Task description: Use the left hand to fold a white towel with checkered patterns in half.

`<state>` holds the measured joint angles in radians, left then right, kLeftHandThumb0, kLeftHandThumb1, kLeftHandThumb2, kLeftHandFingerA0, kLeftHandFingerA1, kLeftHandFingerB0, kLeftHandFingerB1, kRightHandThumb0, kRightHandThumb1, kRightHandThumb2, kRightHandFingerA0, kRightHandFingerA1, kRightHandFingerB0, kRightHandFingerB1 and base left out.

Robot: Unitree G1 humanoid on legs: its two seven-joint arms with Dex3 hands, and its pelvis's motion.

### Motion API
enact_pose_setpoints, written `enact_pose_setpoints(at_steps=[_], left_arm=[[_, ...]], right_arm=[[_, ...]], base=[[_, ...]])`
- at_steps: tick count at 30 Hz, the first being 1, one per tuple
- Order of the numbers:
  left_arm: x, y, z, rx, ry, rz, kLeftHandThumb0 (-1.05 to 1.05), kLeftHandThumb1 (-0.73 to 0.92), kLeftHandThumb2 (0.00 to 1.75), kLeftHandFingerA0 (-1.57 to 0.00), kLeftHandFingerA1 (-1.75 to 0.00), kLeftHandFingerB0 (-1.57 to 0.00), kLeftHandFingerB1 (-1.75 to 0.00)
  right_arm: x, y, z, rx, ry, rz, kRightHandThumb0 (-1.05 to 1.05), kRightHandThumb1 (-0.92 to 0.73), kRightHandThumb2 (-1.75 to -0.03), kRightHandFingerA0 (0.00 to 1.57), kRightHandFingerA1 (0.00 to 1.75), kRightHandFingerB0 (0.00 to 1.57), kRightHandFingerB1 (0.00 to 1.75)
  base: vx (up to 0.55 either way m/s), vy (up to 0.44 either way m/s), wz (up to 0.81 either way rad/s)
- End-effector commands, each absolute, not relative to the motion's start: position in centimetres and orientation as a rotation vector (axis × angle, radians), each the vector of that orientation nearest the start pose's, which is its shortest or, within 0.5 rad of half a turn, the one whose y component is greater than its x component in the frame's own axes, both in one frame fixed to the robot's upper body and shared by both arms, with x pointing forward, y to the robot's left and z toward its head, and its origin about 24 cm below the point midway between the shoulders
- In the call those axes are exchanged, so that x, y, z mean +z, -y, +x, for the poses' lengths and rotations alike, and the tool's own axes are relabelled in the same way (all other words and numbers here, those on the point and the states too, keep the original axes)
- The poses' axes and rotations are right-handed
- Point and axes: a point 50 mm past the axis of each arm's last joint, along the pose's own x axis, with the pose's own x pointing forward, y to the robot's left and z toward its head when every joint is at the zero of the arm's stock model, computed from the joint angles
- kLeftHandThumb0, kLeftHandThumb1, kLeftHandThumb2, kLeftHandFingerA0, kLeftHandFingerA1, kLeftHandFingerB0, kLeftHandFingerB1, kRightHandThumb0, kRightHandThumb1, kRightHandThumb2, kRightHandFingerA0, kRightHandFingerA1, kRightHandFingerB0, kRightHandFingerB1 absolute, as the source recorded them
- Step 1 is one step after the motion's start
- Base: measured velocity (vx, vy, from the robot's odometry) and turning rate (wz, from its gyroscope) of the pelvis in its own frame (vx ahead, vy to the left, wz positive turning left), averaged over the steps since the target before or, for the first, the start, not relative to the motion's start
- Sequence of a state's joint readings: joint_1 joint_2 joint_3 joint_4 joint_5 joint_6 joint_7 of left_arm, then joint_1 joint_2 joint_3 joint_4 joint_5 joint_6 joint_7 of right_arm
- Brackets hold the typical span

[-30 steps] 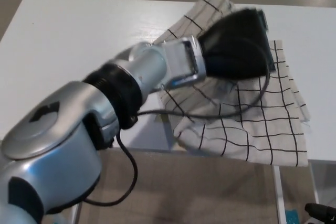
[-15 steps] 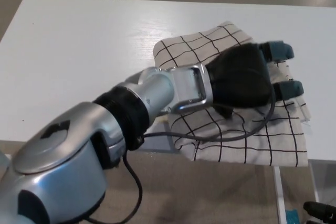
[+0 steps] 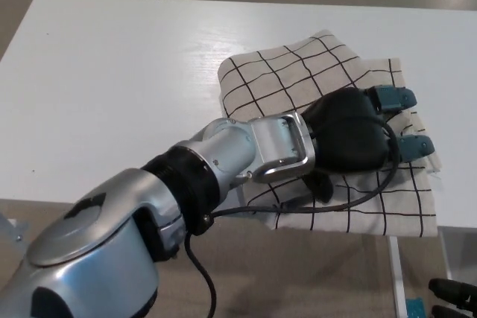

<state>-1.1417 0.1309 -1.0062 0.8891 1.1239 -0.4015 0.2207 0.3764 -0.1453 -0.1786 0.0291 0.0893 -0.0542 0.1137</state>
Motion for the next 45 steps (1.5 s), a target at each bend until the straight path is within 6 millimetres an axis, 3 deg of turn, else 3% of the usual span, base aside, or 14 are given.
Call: enact_pose_setpoints(at_steps=[1,4,7,11,12,13,14,22,29,34,35,36,39,45], left_arm=[[18.7,1.6,35.1,-1.055,0.338,1.322,-0.99,0.63,0.66,0.00,-0.01,0.00,-0.03],[21.9,1.3,35.0,-1.015,0.433,1.223,-0.99,0.63,0.66,0.00,-0.01,0.00,-0.04],[29.5,-0.1,33.5,-0.917,0.670,1.029,-1.01,0.67,0.64,0.00,-0.01,0.00,-0.13],[33.7,-2.0,32.1,-0.866,0.794,0.932,-1.01,0.68,0.64,0.00,-0.02,0.00,-0.17],[34.6,-2.6,31.7,-0.851,0.829,0.911,-0.91,0.52,0.97,0.00,0.00,0.00,-0.11],[36.6,-4.5,30.5,-0.799,0.924,0.857,-0.96,0.69,0.62,0.00,-0.07,0.00,-0.19],[37.2,-5.1,30.1,-0.783,0.951,0.839,-0.87,0.50,0.97,0.00,-0.05,0.00,-0.16],[39.0,-12.0,28.4,-0.679,0.971,0.830,-0.85,0.52,0.96,0.00,-0.08,0.00,-0.16],[34.7,-18.3,26.7,-0.576,0.868,0.879,-0.86,0.54,0.97,0.00,-0.08,0.00,-0.15],[28.3,-22.1,24.3,-0.609,0.718,0.702,-0.77,0.49,0.87,-0.08,-0.17,-0.08,-0.23],[27.4,-22.7,24.1,-0.658,0.660,0.571,-0.35,0.20,0.84,0.00,-0.47,0.00,-0.47],[25.5,-23.7,23.7,-0.757,0.551,0.353,-0.69,0.43,0.74,-0.25,-0.39,-0.15,-0.35],[22.7,-25.4,23.4,-0.881,0.388,0.107,-0.63,0.52,0.57,-0.65,-0.42,-0.57,-0.38],[17.7,-28.6,21.8,-1.121,0.148,-0.154,-0.78,0.74,0.63,-0.81,-0.47,-0.83,-0.48]], right_arm=[[-2.8,23.9,14.7,-0.152,-0.354,-0.122,-0.32,-0.54,-0.56,0.48,0.51,0.73,0.52],[-2.8,24.0,14.7,-0.152,-0.352,-0.118,-0.32,-0.54,-0.56,0.47,0.51,0.74,0.51],[-3.0,24.2,14.6,-0.140,-0.339,-0.101,-0.33,-0.53,-0.56,0.46,0.51,0.75,0.51],[-3.1,24.1,14.5,-0.131,-0.346,-0.085,-0.33,-0.54,-0.56,0.45,0.51,0.75,0.52],[-3.1,24.1,14.4,-0.129,-0.351,-0.086,-0.34,-0.54,-0.56,0.45,0.51,0.75,0.52],[-3.2,24.2,14.2,-0.135,-0.373,-0.085,-0.35,-0.54,-0.56,0.43,0.50,0.75,0.52],[-3.2,24.3,14.1,-0.140,-0.382,-0.079,-0.35,-0.54,-0.56,0.42,0.50,0.75,0.52],[-2.4,25.1,14.5,-0.179,-0.368,-0.030,-0.36,-0.55,-0.56,0.41,0.50,0.74,0.53],[-0.7,27.0,15.3,-0.286,-0.276,-0.045,-0.34,-0.55,-0.56,0.46,0.52,0.72,0.55],[0.3,27.8,15.9,-0.342,-0.211,-0.027,-0.36,-0.52,-0.56,0.49,0.56,0.72,0.56],[0.4,27.9,15.9,-0.343,-0.211,-0.027,-0.36,-0.52,-0.56,0.49,0.57,0.70,0.56],[0.5,28.0,15.9,-0.347,-0.216,-0.018,-0.37,-0.52,-0.56,0.49,0.57,0.69,0.56],[0.7,28.3,16.0,-0.352,-0.224,-0.026,-0.37,-0.52,-0.56,0.49,0.57,0.67,0.55],[0.9,28.8,16.1,-0.366,-0.226,-0.021,-0.36,-0.52,-0.56,0.49,0.58,0.66,0.55]], base=[[0.00,0.000,0.00],[0.00,0.000,0.00],[0.00,0.000,0.00],[0.00,0.000,0.00],[0.00,0.000,0.00],[0.00,0.000,0.00],[0.00,0.000,0.00],[0.00,0.000,0.00],[0.00,0.000,0.00],[0.00,0.000,0.00],[0.00,0.000,0.00],[0.00,0.000,0.00],[0.00,0.000,0.00],[0.00,0.000,0.00]])
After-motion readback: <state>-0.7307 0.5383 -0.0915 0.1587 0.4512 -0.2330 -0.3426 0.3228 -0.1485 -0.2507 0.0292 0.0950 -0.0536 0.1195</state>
